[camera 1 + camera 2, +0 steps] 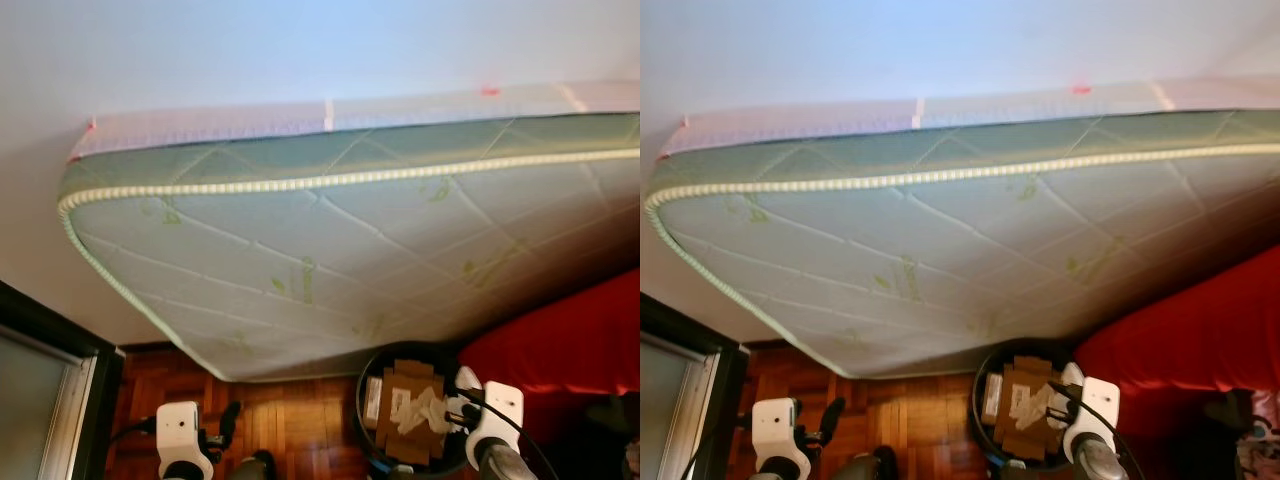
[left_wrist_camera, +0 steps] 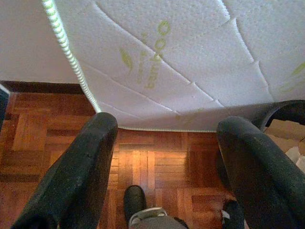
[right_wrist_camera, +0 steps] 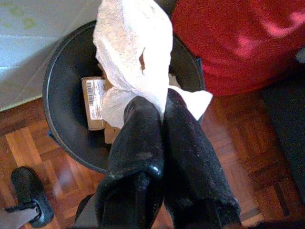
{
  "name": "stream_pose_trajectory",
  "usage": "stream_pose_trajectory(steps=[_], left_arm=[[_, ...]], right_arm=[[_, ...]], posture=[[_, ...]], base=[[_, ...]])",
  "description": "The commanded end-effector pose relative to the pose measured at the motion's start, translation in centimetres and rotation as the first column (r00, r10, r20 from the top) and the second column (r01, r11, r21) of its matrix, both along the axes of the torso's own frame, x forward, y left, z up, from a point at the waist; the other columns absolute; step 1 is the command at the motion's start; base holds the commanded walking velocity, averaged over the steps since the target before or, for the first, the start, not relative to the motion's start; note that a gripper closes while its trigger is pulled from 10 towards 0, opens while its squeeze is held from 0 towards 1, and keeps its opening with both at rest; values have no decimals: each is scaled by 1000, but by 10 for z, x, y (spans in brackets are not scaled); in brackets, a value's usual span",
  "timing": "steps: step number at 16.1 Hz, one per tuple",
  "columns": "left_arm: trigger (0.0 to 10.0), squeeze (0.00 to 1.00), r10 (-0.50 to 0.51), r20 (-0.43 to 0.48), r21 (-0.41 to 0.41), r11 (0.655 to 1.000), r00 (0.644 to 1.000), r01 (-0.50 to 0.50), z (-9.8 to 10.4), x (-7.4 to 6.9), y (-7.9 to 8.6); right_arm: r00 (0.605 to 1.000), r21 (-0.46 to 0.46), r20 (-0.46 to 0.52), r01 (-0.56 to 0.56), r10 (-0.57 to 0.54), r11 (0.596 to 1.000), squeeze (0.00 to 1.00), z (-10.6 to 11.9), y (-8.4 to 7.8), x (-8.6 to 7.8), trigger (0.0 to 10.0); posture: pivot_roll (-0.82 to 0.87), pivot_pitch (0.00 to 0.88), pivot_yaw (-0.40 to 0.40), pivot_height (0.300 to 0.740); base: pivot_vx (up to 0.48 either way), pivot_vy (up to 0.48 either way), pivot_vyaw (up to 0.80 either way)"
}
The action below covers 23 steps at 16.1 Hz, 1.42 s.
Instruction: Clean up the room
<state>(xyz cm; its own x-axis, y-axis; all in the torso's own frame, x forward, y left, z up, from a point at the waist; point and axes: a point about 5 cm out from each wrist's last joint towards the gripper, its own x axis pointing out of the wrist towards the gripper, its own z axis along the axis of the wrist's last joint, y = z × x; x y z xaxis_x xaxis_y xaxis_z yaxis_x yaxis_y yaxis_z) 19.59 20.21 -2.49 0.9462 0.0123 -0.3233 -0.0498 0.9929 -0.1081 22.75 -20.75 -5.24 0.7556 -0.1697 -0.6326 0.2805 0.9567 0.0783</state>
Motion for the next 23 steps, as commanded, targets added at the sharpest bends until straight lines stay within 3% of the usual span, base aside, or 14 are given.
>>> stream_pose_trajectory(steps=[1, 2, 10, 12, 18, 22, 23], left_arm=[[10000, 0, 6, -46, -15, 1000, 999, -7, -7, -10, -1], [10000, 0, 5, -43, -20, 1000, 999, -6, -6, -9, -4], [10000, 0, 1, -39, -35, 999, 999, -2, 4, -25, -11], [10000, 0, 16, 1, -36, 999, 1000, -16, 18, -24, -9], [10000, 0, 45, 105, -41, 998, 993, -41, 48, -6, -7], [10000, 0, 49, 93, -47, 998, 994, -45, 50, -9, -8], [10000, 0, 50, 90, -48, 998, 995, -46, 50, -10, -8]], right_arm=[[999, -1, -33, -9, 9, 1000, 0, -5, 1, -6, 10000], [1000, -2, 1, -10, 10, 1000, 0, -1, 1, -3, 10000], [999, -1, -51, -9, 9, 1000, 0, -8, 5, -9, 10000], [1000, 18, -31, -4, 5, 1000, 0, -4, 7, -3, 10000], [990, 37, 136, -45, 40, 998, 0, 26, 14, 39, 10000], [989, 32, 143, -52, 47, 998, 0, 30, 16, 44, 10000], [988, 34, 145, -55, 50, 998, 451, 31, 16, 45, 10000]], posture=[[116, 335, -11, 696], [114, 342, -11, 691], [138, 407, -7, 691], [154, 446, -8, 691], [177, 473, -16, 691], [176, 474, -20, 691], [176, 474, -20, 691]], base=[[0, 0, 0], [0, 0, 0], [0, 0, 0], [0, 0, 0], [0, 0, 0], [0, 0, 0], [0, 0, 0]])
